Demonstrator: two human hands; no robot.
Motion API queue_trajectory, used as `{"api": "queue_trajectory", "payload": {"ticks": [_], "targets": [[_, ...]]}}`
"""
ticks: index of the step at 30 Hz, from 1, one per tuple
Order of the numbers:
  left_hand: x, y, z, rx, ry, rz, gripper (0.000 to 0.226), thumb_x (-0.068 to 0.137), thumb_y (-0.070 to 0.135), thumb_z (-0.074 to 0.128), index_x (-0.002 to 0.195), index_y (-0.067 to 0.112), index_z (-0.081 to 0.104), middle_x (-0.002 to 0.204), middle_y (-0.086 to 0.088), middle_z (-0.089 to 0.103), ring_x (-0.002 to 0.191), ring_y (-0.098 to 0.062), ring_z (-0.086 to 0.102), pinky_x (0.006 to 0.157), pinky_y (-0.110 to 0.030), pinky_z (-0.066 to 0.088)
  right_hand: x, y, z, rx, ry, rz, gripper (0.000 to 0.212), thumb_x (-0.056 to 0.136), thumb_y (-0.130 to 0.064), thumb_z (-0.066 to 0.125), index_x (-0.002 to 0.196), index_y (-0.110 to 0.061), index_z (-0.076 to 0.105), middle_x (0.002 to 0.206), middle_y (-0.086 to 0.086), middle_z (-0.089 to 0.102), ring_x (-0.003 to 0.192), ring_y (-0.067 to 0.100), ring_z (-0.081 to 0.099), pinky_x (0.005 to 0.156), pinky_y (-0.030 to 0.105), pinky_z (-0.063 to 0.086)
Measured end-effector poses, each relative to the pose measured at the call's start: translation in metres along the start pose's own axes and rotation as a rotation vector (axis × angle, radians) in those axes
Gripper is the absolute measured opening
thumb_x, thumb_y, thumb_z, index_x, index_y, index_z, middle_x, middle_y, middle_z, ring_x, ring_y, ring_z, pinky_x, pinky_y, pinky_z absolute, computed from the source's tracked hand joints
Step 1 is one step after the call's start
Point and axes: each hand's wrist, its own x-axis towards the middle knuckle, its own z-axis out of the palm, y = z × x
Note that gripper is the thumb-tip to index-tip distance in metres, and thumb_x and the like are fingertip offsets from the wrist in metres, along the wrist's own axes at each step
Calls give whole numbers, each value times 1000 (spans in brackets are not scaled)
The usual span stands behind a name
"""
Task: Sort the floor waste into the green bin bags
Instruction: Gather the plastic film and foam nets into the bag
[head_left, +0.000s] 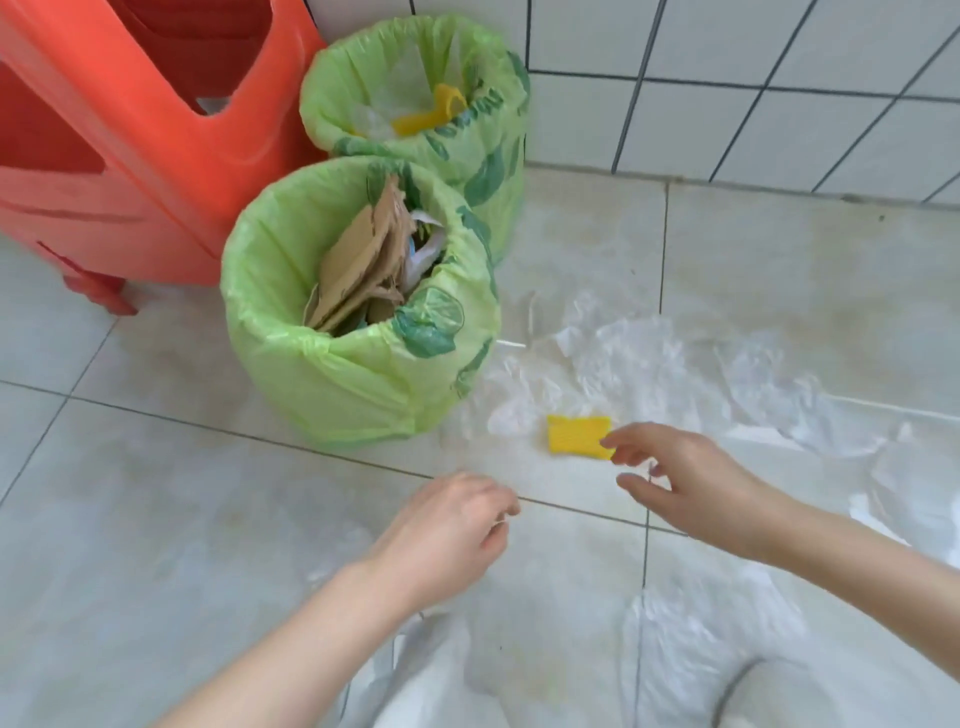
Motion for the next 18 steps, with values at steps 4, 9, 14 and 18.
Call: {"api": "queue_trajectory", "payload": {"ticks": [4,9,14,18], "targets": [[-34,-36,38,25,-43,-97,47,75,36,30,103,24,66,104,9,63,107,-18,53,92,-31,46,-40,21,32,-65,-73,53,33,91,-28,57,124,-28,52,108,-15,55,99,5,56,88,26,47],[-51,-65,52,-42,239,-274,26,76,3,57,98,13,67,100,0,62,97,-25,54,88,-28,41,-79,37,66,-252,-107,107,48,91,-36,56,136,-27,38,127,-10,43,116,13,49,91,21,42],[-66,-80,62,61,290,-671,62,76,13,66,134,17,44,137,-14,38,116,-42,39,92,-53,44,-113,59,95,-467,-19,298,88,72,-46,74,142,-18,29,139,15,39,114,38,53,84,41,54],[-68,-94,73,-69,40,-886,70,88,42,56,146,33,18,154,-10,6,134,-46,14,104,-58,31,-129,65,116,-306,-33,485,96,78,-60,60,148,-20,8,152,11,11,136,35,27,104,40,41]]}}
